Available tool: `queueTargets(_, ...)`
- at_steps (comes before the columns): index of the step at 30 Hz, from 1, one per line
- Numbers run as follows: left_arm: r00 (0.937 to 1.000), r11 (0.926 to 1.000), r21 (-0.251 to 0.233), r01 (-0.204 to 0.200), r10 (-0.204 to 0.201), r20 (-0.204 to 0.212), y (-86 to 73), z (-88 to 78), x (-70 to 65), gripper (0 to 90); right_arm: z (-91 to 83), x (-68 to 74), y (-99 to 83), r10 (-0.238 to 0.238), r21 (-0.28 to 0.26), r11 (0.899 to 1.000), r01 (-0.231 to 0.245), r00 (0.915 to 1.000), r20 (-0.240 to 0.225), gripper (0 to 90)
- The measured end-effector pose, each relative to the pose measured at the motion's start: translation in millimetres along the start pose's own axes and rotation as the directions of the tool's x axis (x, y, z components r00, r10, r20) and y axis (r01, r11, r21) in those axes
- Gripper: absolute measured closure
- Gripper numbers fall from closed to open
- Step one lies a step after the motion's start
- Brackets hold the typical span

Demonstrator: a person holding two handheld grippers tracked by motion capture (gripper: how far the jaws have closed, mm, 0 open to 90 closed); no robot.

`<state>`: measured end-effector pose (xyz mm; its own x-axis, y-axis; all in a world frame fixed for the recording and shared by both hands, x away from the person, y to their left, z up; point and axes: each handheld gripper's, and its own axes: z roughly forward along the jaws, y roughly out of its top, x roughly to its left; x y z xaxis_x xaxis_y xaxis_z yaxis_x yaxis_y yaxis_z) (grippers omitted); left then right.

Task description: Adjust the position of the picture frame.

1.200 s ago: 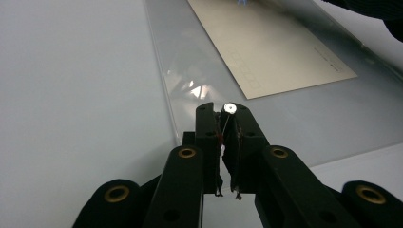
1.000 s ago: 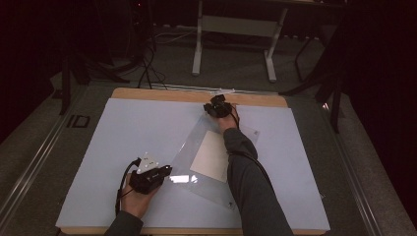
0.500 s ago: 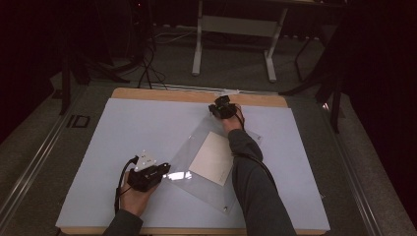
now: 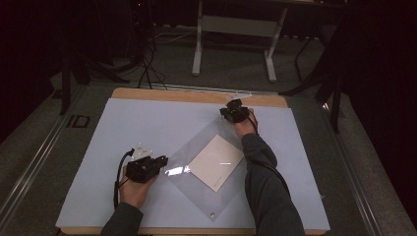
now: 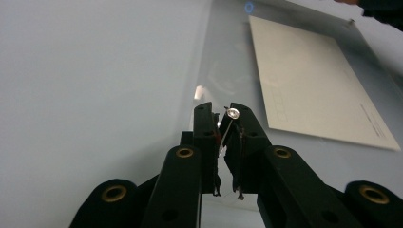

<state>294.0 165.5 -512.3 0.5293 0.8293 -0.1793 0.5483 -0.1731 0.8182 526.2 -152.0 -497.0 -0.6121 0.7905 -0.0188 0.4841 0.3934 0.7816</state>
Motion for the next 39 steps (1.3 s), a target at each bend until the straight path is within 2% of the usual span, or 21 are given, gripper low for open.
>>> queueTargets(4, 0.9999, 0.9999, 0.000, 0.015, -0.015, 0.002, 1.0, 1.8, 3.1, 82.1, -7.5, -2.9, -5.3, -0.002, 0.000, 1.000, 0.002, 0.9999, 0.012, 86.0)
queueTargets(11, 0.9968, 0.9965, -0.023, 0.080, -0.080, -0.010, 4.6, 0.2, 14.2, 80.6, -22.0, -3.1, -8.4, -0.016, -0.004, 1.000, 0.016, 0.9998, 0.014, 86.0)
queueTargets(17, 0.9966, 0.9964, -0.039, 0.075, -0.076, -0.033, 14.0, -2.5, 18.8, 80.0, -33.8, -4.4, -11.3, -0.011, -0.011, 1.000, 0.011, 0.9999, 0.010, 86.0)
queueTargets(22, 0.9936, 0.9937, -0.046, 0.103, -0.105, -0.042, 23.1, 0.2, 28.5, 79.5, -43.3, -6.1, -16.4, -0.015, -0.013, 1.000, 0.015, 0.9998, 0.009, 85.9)
queueTargets(30, 0.9901, 0.9910, -0.056, 0.122, -0.125, -0.064, 32.2, 4.7, 38.6, 79.4, -59.4, -5.5, -23.5, -0.031, -0.020, 0.999, 0.031, 0.9994, 0.016, 86.0)
queueTargets(39, 0.9921, 0.9946, -0.025, 0.101, -0.103, -0.072, 47.4, 15.7, 47.1, 79.6, -74.3, -6.4, -36.2, -0.014, -0.025, 1.000, 0.015, 0.9994, 0.031, 85.9)
